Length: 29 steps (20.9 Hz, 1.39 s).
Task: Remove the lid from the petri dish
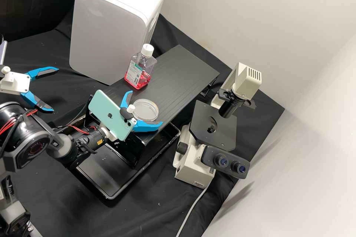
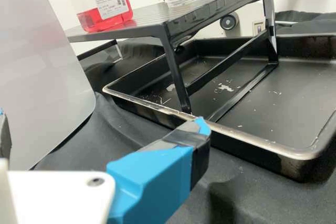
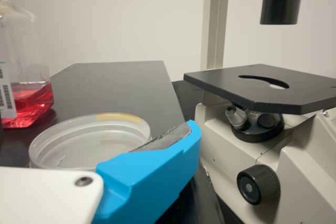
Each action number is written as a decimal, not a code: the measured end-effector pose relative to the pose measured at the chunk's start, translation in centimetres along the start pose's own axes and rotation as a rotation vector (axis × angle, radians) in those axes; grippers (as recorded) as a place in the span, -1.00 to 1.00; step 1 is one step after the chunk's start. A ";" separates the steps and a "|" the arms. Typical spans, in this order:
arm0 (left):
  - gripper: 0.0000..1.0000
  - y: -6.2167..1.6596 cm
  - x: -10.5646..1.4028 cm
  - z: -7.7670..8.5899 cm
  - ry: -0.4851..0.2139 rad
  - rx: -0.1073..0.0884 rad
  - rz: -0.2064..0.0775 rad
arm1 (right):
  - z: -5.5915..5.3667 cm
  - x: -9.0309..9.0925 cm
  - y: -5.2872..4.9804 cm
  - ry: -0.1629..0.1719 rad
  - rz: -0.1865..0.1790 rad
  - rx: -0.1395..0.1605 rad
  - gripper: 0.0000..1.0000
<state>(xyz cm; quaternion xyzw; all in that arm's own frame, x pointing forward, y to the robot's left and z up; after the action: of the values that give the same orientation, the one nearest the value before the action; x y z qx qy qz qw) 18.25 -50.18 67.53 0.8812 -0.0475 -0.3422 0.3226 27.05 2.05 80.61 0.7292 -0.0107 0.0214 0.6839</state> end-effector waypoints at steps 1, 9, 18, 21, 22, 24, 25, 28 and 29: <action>1.00 0.00 0.0 0.0 0.000 0.000 0.000 | 0.0 0.0 0.0 -0.001 -0.001 0.000 1.00; 1.00 -0.14 0.0 0.0 -0.001 0.000 -0.007 | 0.0 0.0 0.0 -0.001 -0.001 0.000 1.00; 1.00 -0.22 0.1 0.1 -0.002 0.000 -0.010 | -0.1 0.0 0.1 0.009 0.008 0.000 -1.00; 1.00 -0.22 0.1 0.1 -0.002 0.000 -0.010 | -0.1 0.0 0.1 0.009 0.008 0.000 -1.00; 1.00 -0.22 0.1 0.1 -0.002 0.000 -0.010 | -0.1 0.0 0.1 0.009 0.008 0.000 -1.00; 1.00 -0.22 0.1 0.1 -0.002 0.000 -0.010 | -0.1 0.0 0.1 0.009 0.008 0.000 -1.00; 1.00 -0.22 0.1 0.1 -0.002 0.000 -0.010 | -0.1 0.0 0.1 0.009 0.008 0.000 -1.00; 1.00 -0.22 0.1 0.1 -0.002 0.000 -0.010 | -0.1 0.0 0.1 0.009 0.008 0.000 -1.00; 1.00 -0.22 0.1 0.1 -0.002 0.000 -0.010 | -0.1 0.0 0.1 0.009 0.008 0.000 -1.00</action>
<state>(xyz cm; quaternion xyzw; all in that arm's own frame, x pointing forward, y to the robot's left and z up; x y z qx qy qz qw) 18.22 -50.06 67.33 0.8810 -0.0434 -0.3448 0.3210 27.05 2.11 80.67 0.7290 -0.0107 0.0274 0.6838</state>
